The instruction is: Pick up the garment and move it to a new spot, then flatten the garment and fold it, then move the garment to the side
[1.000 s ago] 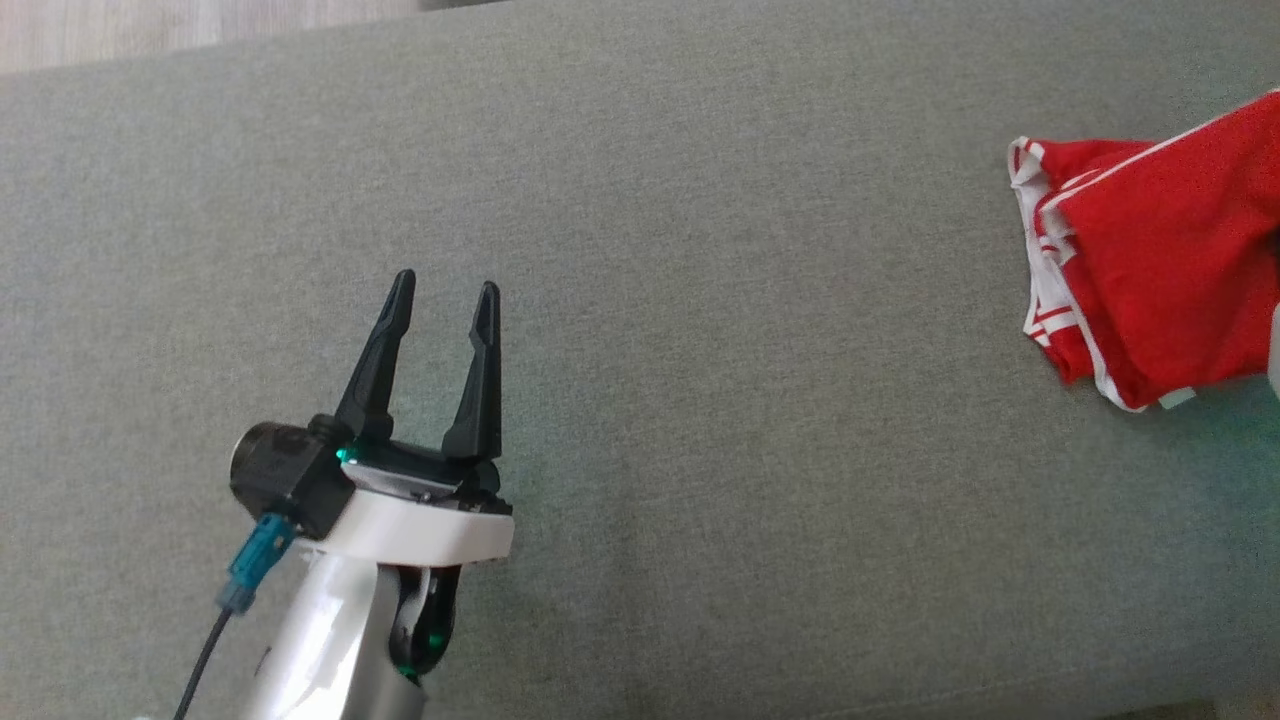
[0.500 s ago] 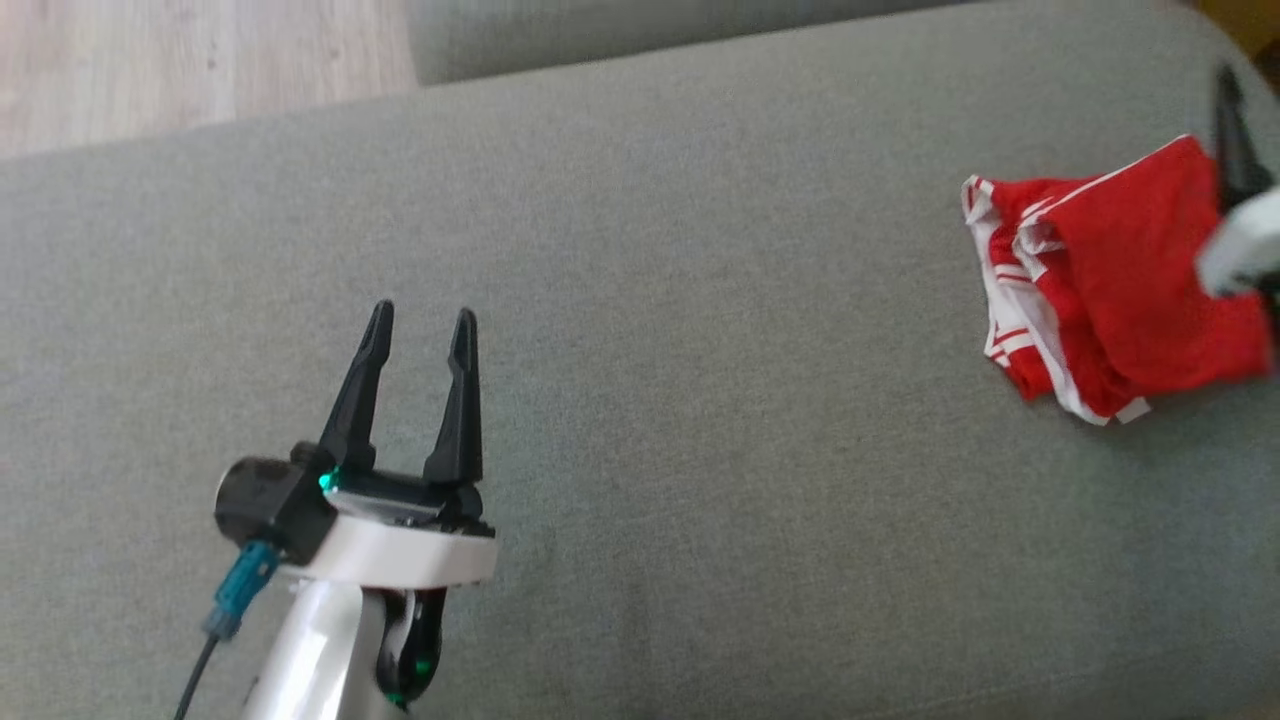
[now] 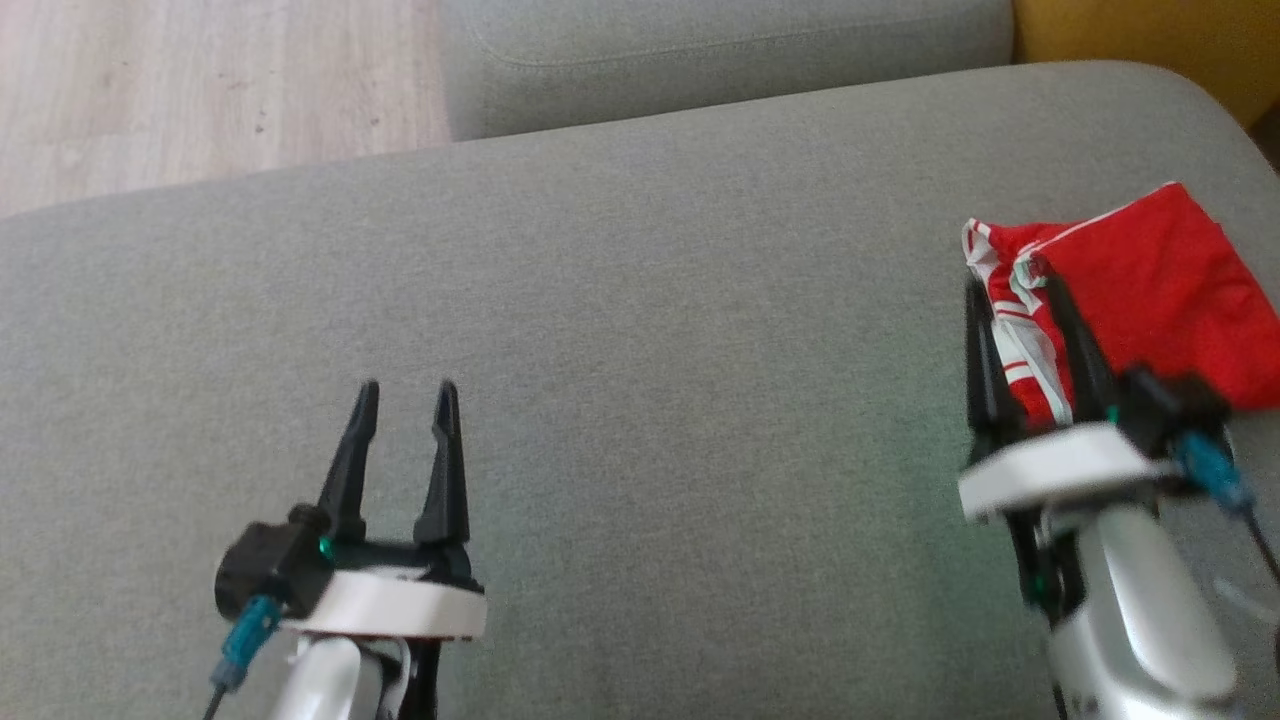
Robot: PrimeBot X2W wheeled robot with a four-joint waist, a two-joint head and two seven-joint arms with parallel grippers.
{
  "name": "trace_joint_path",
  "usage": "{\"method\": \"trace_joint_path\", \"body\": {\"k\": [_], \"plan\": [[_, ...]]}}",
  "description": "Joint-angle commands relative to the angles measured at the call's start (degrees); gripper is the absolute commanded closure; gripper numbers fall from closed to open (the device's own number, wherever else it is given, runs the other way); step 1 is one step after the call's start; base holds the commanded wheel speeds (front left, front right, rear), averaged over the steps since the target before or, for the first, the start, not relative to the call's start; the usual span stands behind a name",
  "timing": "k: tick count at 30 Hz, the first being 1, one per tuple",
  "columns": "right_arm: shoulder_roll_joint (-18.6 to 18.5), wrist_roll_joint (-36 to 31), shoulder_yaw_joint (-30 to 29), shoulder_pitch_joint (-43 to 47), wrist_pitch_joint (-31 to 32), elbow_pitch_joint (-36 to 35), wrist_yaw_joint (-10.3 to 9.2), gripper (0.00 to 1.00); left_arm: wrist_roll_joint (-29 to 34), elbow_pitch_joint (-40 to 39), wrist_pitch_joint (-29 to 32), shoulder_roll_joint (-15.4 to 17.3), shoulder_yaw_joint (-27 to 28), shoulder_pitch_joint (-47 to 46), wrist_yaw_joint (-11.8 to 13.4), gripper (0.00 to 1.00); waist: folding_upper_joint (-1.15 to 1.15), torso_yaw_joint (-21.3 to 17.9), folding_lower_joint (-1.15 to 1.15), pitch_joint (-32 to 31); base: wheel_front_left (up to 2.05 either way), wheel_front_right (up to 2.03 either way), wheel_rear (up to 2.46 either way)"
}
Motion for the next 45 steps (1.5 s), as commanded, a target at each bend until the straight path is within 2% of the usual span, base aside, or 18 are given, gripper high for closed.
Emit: {"method": "trace_joint_path", "body": {"k": [1, 5, 10, 20, 43, 44, 45], "plan": [[0.18, 0.83, 0.84, 0.77, -0.88, -2.44, 0.37, 0.0, 0.47, -0.61, -0.45, 0.32, 1.59, -0.59, 0.32, 0.0, 0.0, 0.53, 0.01, -0.47, 0.0, 0.0, 0.0], [0.26, 4.15, 3.75, 5.43, -1.16, -2.65, 0.37, 0.0, -0.73, 0.36, -0.45, 0.32, 2.2, 0.75, 0.02, 0.0, 0.0, 1.0, 0.01, -0.77, 0.0, 0.0, 0.0], [0.28, 5.17, 3.25, 7.36, -1.21, -5.24, 0.37, 0.0, -1.21, 0.11, -0.45, 0.32, 3.51, 1.44, 0.26, 0.0, 0.0, 1.3, 0.01, -0.88, 0.0, 0.0, 0.0], [0.28, 4.39, 2.69, 7.61, -1.22, -8.11, 0.37, 0.0, -0.4, -0.78, -0.45, 0.32, 4.17, 1.85, 0.71, 0.0, 0.0, 1.39, 0.01, -1.12, 0.0, 0.0, 0.0], [0.29, 4.94, 3.3, 8.37, -1.22, -8.87, 0.37, 0.0, -2.36, 0.12, -0.45, 0.32, 4.56, 1.79, 0.92, 0.0, 0.0, 1.16, 0.01, -1.03, 0.0, 0.0, 0.0], [0.32, 4.65, 1.77, 9.06, -0.45, -6.87, -0.01, 1.0, -2.09, 1.65, 0.01, 0.01, 2.47, 3.34, 0.88, 1.0, 0.0, 1.16, 0.01, -1.02, 0.0, 0.0, 0.0], [0.33, 4.7, 1.78, 9.11, -0.42, -6.36, -0.02, 1.0, -2.18, 2.25, 0.05, 0.0, 2.44, 3.36, 0.87, 1.0, 0.0, 1.17, 0.01, -1.03, 0.0, 0.0, 0.0]]}}
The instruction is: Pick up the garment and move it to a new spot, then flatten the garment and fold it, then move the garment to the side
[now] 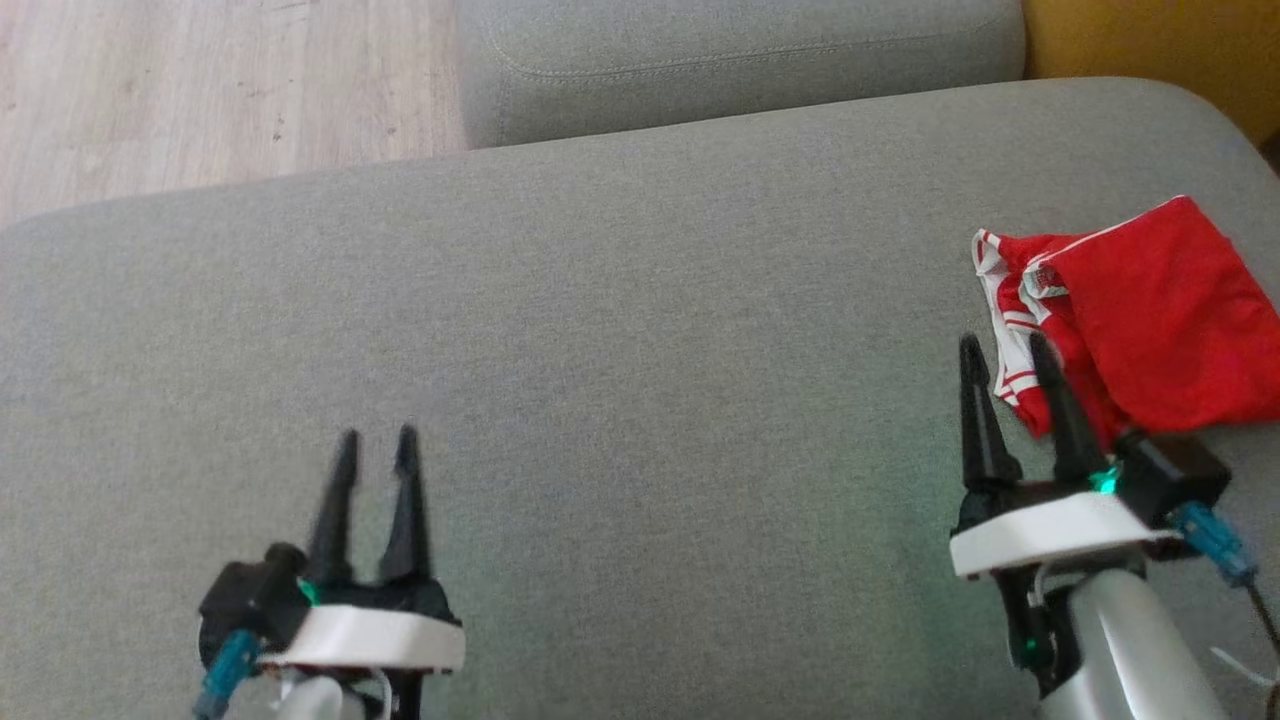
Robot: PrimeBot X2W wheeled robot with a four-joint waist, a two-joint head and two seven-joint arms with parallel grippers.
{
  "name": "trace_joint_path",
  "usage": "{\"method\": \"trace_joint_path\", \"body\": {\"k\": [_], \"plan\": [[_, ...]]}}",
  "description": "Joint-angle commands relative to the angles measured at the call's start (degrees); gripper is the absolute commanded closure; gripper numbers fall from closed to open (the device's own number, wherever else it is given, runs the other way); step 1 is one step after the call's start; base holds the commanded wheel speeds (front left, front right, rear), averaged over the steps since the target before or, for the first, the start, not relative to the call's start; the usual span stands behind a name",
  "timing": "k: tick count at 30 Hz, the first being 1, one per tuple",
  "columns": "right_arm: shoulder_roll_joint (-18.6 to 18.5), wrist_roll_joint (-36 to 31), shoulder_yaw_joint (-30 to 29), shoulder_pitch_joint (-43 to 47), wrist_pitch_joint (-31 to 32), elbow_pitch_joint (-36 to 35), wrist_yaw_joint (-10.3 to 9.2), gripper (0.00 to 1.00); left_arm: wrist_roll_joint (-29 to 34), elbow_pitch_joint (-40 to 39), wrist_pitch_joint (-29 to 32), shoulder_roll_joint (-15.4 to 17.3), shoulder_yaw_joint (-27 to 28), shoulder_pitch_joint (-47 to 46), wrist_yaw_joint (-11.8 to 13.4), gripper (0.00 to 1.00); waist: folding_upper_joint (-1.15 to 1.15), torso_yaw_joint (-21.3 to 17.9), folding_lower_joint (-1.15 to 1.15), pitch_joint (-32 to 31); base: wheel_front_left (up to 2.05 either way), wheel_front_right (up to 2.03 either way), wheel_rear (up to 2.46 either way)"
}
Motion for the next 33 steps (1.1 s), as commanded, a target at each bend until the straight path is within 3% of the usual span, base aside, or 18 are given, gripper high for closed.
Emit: {"method": "trace_joint_path", "body": {"k": [1, 33], "plan": [[0.04, 0.01, 0.02, 0.4, 0.04, 1.23, -0.01, 1.0, -0.01, 1.28, 0.16, -0.03, -0.08, 0.41, 0.0, 1.0, 0.0, 0.0, 0.0, 0.0, 0.0, 0.0, 0.0], [-0.69, 19.32, -1.5, 1.54, 4.18, 0.97, 0.09, 1.0, -17.29, 1.93, 5.0, 0.17, 3.51, 0.09, -0.81, 1.0, 0.0, 0.83, 0.0, -0.74, 0.0, 0.0, 0.0]]}}
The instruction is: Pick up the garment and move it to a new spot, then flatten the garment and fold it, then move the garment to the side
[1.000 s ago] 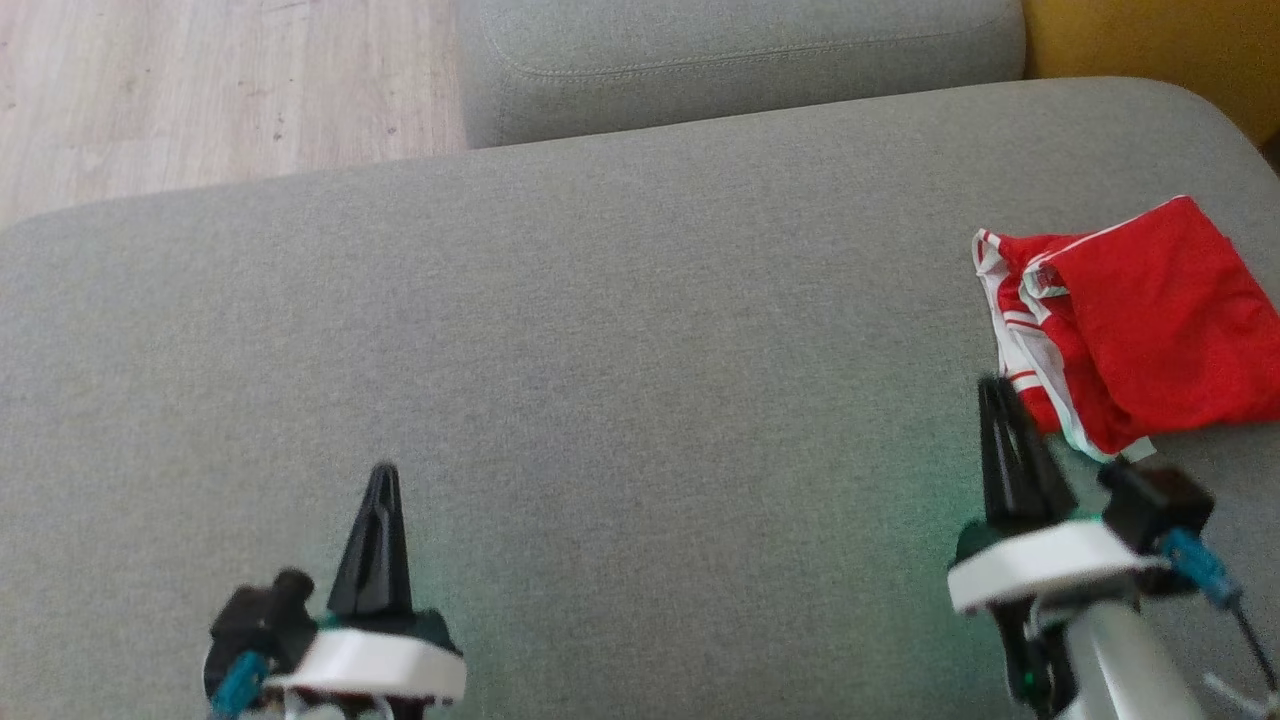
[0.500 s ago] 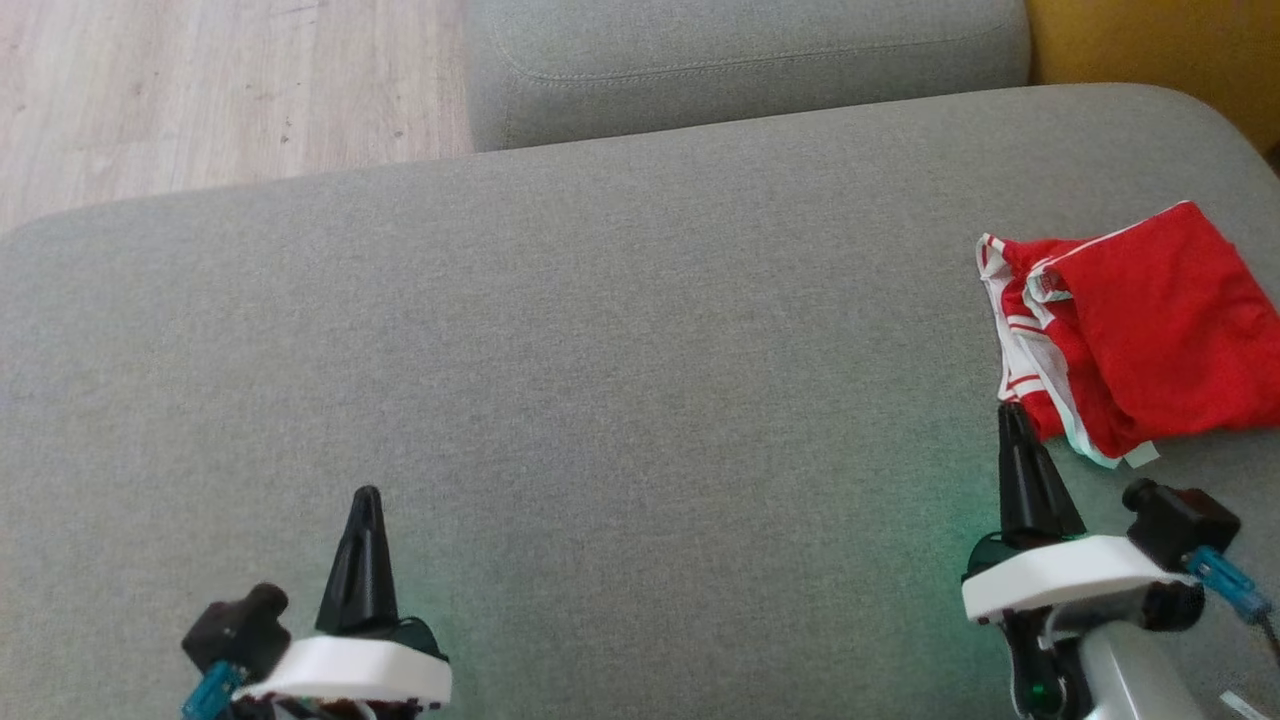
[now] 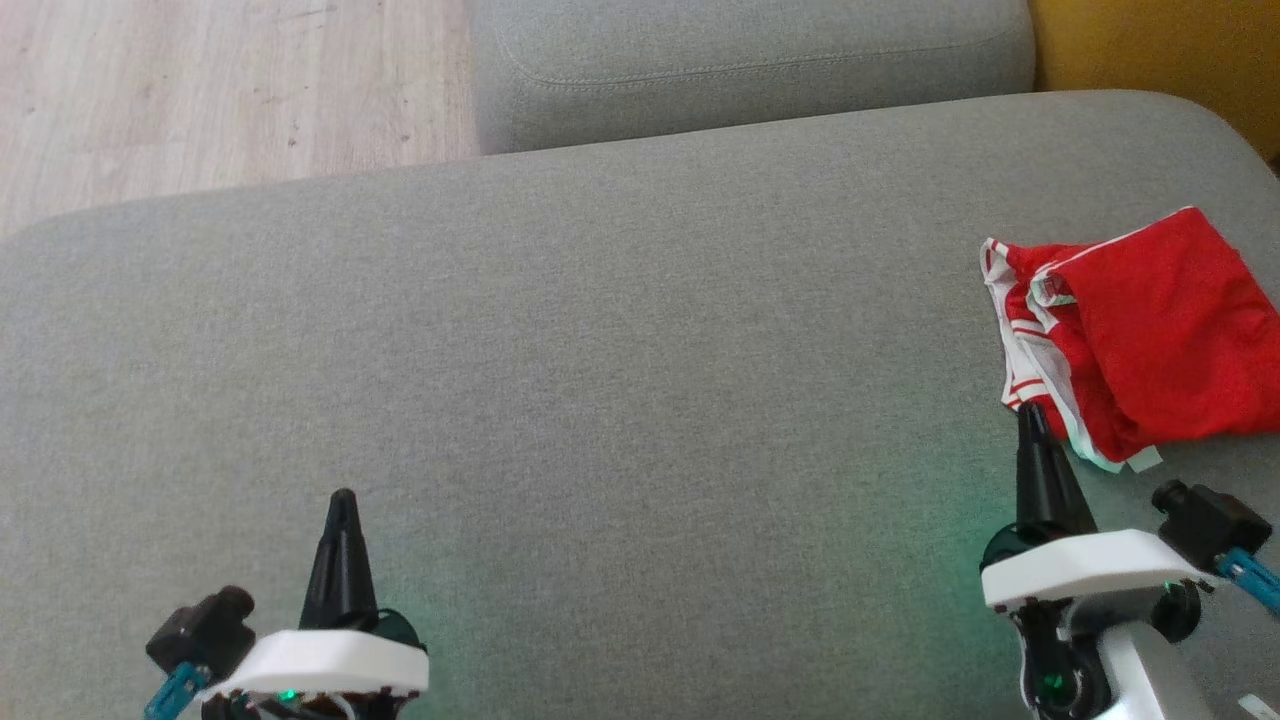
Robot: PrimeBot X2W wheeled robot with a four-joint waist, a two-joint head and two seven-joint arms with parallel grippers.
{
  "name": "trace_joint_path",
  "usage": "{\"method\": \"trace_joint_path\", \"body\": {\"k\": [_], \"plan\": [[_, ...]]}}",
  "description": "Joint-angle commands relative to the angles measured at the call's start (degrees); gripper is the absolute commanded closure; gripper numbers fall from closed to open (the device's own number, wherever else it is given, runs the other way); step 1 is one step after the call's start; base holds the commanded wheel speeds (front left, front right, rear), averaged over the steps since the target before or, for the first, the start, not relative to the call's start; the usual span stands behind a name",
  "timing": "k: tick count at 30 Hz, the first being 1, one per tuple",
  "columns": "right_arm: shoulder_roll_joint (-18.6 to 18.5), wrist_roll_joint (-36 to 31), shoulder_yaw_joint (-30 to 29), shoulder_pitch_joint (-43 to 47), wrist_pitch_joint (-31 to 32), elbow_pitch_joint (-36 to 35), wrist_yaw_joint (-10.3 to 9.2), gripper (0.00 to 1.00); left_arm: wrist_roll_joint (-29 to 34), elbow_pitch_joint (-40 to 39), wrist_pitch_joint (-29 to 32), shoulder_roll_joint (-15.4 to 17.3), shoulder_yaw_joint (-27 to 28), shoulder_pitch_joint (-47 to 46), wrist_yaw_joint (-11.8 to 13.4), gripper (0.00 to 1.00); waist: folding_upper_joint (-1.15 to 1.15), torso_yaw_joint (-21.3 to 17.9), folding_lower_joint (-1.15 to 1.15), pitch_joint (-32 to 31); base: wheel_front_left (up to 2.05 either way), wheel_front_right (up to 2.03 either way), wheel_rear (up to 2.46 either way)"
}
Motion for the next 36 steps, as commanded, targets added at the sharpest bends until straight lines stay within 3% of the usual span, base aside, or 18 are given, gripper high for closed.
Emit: {"method": "trace_joint_path", "body": {"k": [1, 36], "plan": [[-0.75, 2.17, -0.3, -2.23, 0.6, -2.33, 0.13, 1.0, -1.77, -2.02, 0.47, 0.21, 1.44, -2.61, -0.29, 1.0, 0.0, 0.06, 0.0, -0.05, 0.0, 0.0, 0.0], [-1.1, 23.59, -2.74, -1.84, 5.84, -3.76, 0.24, 1.0, -21.34, -2.64, 6.09, 0.36, 5.7, -3.63, -1.22, 1.0, 0.0, 0.99, 0.0, -0.89, 0.0, 0.0, 0.0]]}}
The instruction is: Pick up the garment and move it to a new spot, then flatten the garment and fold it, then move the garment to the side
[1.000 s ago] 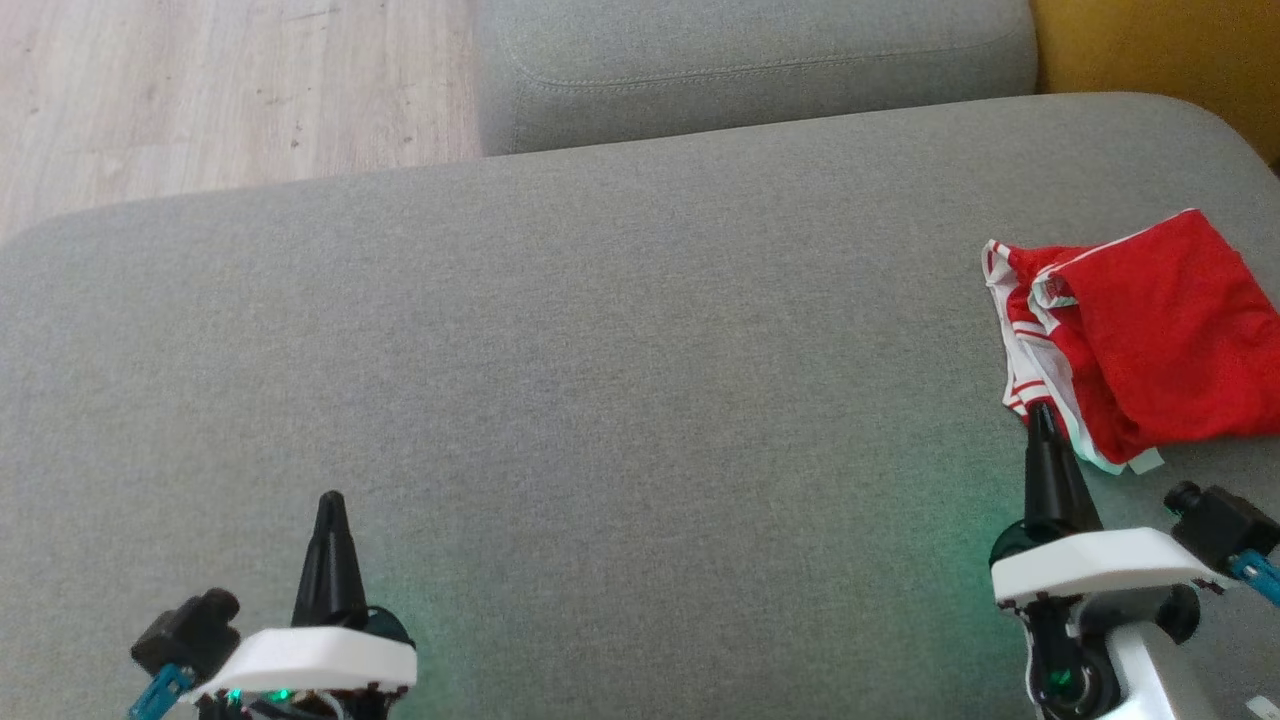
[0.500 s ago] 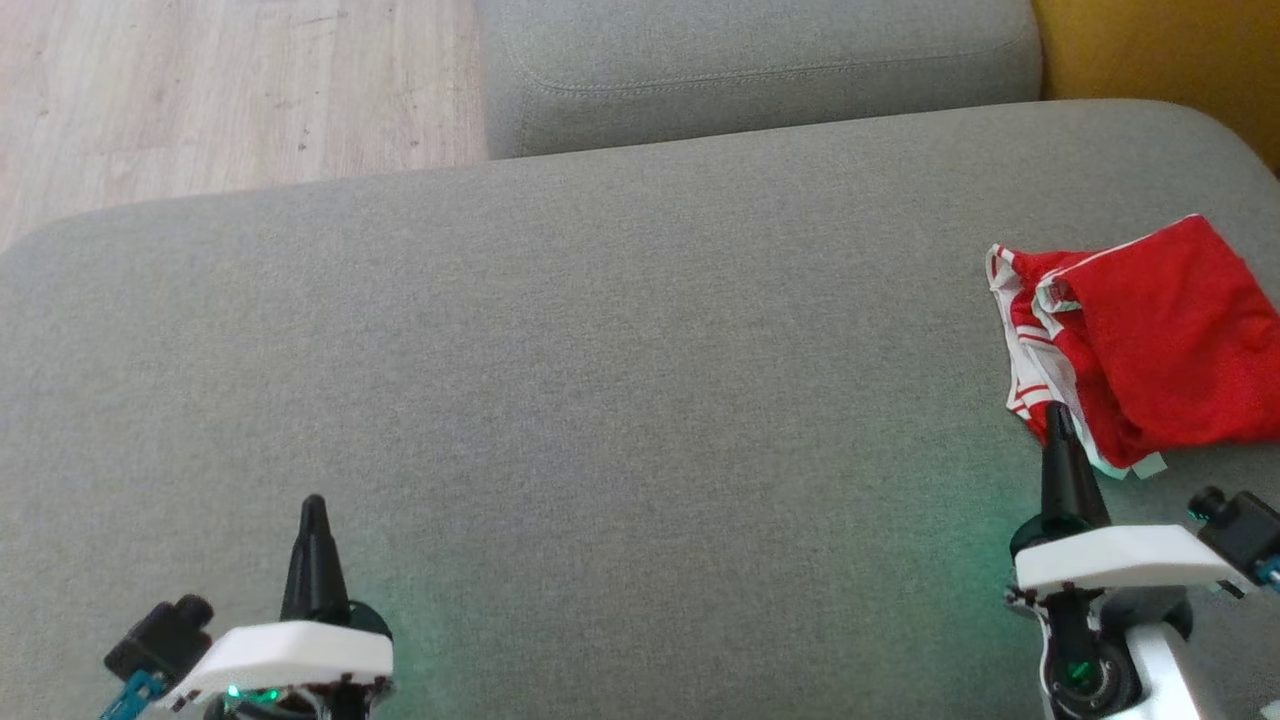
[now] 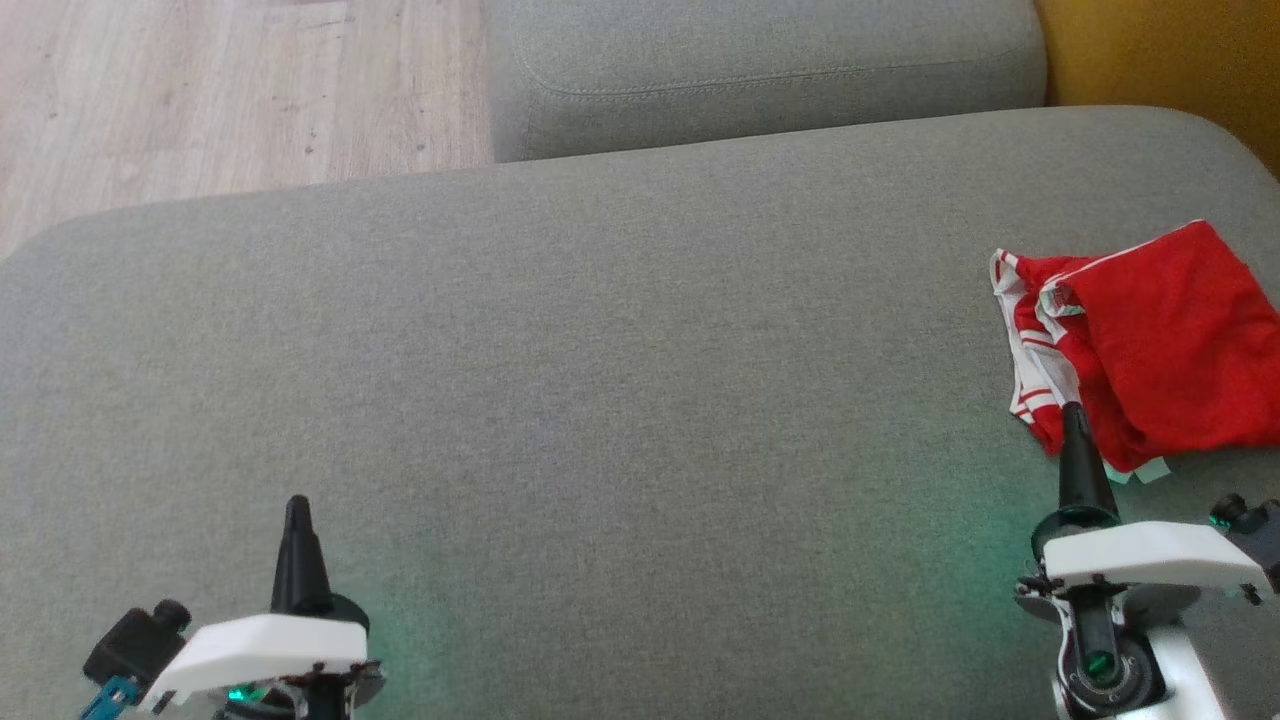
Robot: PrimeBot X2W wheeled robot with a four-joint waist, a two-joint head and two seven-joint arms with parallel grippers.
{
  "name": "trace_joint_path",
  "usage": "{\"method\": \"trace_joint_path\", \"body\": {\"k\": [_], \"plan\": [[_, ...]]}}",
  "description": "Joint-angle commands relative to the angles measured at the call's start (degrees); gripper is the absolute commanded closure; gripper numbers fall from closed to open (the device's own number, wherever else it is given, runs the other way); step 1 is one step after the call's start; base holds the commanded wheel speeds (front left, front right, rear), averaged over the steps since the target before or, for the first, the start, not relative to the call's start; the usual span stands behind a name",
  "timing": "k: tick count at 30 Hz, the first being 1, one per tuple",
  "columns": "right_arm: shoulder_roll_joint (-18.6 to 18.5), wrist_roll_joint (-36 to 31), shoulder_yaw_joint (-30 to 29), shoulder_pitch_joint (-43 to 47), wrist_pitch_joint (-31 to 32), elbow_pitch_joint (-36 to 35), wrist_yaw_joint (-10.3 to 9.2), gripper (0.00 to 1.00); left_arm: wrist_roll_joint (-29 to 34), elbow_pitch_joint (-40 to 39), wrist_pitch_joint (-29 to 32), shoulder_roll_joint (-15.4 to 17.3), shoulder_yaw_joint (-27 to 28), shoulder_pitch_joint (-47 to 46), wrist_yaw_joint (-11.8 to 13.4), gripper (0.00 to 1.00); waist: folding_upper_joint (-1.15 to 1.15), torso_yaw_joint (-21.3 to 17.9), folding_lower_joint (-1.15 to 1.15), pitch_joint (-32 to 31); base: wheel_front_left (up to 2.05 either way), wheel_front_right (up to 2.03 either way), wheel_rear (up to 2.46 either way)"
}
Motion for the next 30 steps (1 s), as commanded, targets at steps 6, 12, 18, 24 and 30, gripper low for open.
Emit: {"method": "trace_joint_path", "body": {"k": [6, 12, 18, 24, 30], "plan": [[-0.97, 4.47, -0.13, -1.78, 1.17, -2.37, 0.26, 1.0, -4.05, -2.12, 1.1, 0.38, 2.41, -3.12, -0.46, 1.0, 0.0, 0.16, 0.0, -0.14, 0.0, 0.0, 0.0], [-0.99, 8.18, -0.62, -1.72, 2.14, -2.62, 0.28, 1.0, -7.47, -2.23, 2.1, 0.39, 3.18, -3.3, -0.63, 1.0, 0.0, 0.33, 0.0, -0.29, 0.0, 0.0, 0.0], [-1.0, 12.53, -1.21, -1.64, 3.29, -2.91, 0.31, 1.0, -11.49, -2.35, 3.27, 0.41, 4.07, -3.52, -0.82, 1.0, 0.0, 0.52, 0.0, -0.47, 0.0, 0.0, 0.0], [-1.0, 16.24, -1.73, -1.58, 4.28, -3.15, 0.33, 1.0, -14.94, -2.46, 4.28, 0.42, 4.84, -3.7, -0.98, 1.0, 0.0, 0.69, 0.0, -0.61, 0.0, 0.0, 0.0], [-1.0, 19.33, -2.16, -1.53, 5.11, -3.36, 0.34, 1.0, -17.81, -2.55, 5.12, 0.44, 5.48, -3.85, -1.12, 1.0, 0.0, 0.82, 0.0, -0.74, 0.0, 0.0, 0.0]]}}
